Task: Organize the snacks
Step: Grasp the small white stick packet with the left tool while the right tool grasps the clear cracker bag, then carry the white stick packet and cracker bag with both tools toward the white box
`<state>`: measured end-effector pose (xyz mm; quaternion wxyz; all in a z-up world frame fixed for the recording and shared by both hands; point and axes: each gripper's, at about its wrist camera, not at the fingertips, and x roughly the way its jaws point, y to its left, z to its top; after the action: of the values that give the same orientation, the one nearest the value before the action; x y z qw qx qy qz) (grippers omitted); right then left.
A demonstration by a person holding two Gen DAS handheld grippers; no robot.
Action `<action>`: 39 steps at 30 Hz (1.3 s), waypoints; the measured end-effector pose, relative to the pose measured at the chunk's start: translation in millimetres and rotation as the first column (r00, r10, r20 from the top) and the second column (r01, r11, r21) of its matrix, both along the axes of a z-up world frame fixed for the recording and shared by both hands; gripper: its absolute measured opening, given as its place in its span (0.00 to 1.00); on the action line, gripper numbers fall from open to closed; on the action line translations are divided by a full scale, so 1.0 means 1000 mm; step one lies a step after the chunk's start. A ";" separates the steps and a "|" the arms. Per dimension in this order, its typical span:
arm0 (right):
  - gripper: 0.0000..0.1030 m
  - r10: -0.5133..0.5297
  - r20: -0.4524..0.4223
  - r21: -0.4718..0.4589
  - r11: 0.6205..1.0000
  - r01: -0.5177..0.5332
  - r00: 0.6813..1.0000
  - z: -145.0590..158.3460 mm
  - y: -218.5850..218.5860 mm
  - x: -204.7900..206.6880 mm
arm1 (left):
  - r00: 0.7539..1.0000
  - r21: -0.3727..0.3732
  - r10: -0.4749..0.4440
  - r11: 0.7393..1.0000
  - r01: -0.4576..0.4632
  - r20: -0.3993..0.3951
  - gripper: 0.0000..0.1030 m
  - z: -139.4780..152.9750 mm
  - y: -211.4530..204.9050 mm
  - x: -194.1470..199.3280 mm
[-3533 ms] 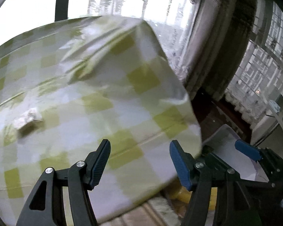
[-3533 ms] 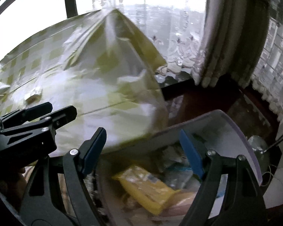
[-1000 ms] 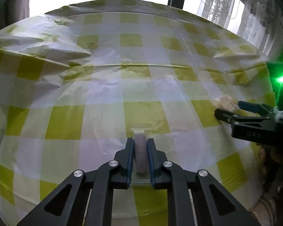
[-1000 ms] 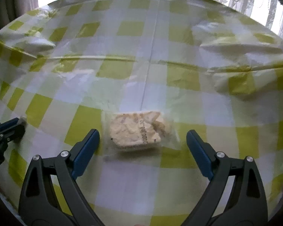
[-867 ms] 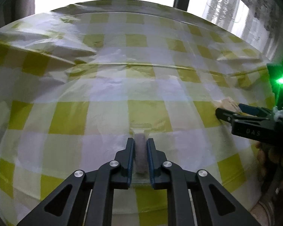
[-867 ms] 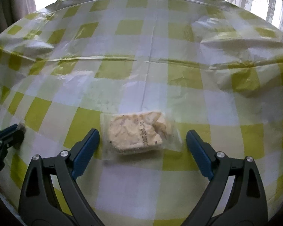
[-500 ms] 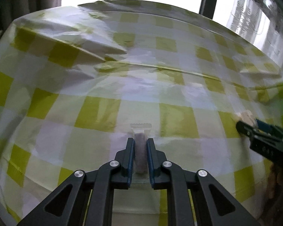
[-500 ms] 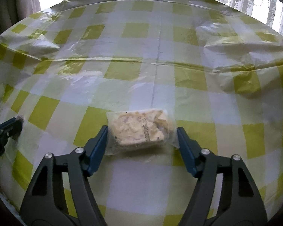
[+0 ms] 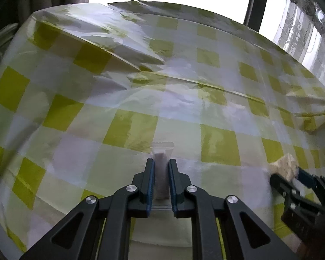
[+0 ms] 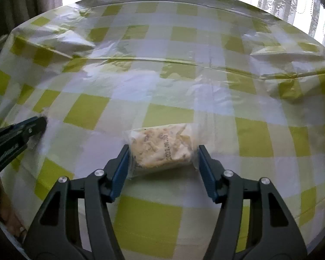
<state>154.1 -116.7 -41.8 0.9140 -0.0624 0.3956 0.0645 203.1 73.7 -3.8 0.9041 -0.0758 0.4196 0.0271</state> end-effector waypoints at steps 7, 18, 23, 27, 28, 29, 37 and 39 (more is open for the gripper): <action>0.61 0.019 0.014 0.005 1.000 -0.019 1.000 0.005 0.011 -0.019 | 0.999 0.009 0.014 1.000 -0.015 0.046 0.13 0.007 -0.001 -0.012; 0.61 0.017 0.045 0.042 0.999 -0.019 0.999 0.020 0.003 -0.051 | 0.995 -0.024 -0.018 0.999 0.021 0.099 0.13 0.021 -0.018 -0.044; 0.61 0.001 0.052 0.063 0.998 -0.004 0.999 0.026 -0.006 -0.066 | 0.994 -0.051 -0.041 0.998 0.046 0.103 0.13 0.025 -0.032 -0.062; 0.61 -0.013 0.057 0.080 0.997 0.008 0.998 0.030 -0.015 -0.079 | 0.993 -0.051 -0.050 0.997 0.056 0.112 0.13 0.029 -0.042 -0.071; 0.61 -0.019 0.059 0.084 0.996 0.014 0.998 0.031 -0.018 -0.081 | 0.992 -0.051 -0.052 0.997 0.058 0.115 0.13 0.030 -0.045 -0.074; 0.61 -0.024 0.060 0.088 0.996 0.018 0.998 0.032 -0.021 -0.084 | 0.991 -0.051 -0.057 0.997 0.064 0.118 0.13 0.032 -0.048 -0.078; 0.61 -0.054 0.070 0.108 0.993 0.047 0.996 0.039 -0.042 -0.105 | 0.986 -0.040 -0.109 0.993 0.115 0.124 0.13 0.039 -0.076 -0.095; 0.61 -0.062 0.072 0.112 0.992 0.054 0.995 0.040 -0.047 -0.109 | 0.985 -0.041 -0.121 0.991 0.127 0.127 0.13 0.041 -0.082 -0.099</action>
<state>44.7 -163.3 -1.9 0.9318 -0.0026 0.3583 0.0571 104.6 -8.0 37.6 0.9262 -0.0733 0.3671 -0.0444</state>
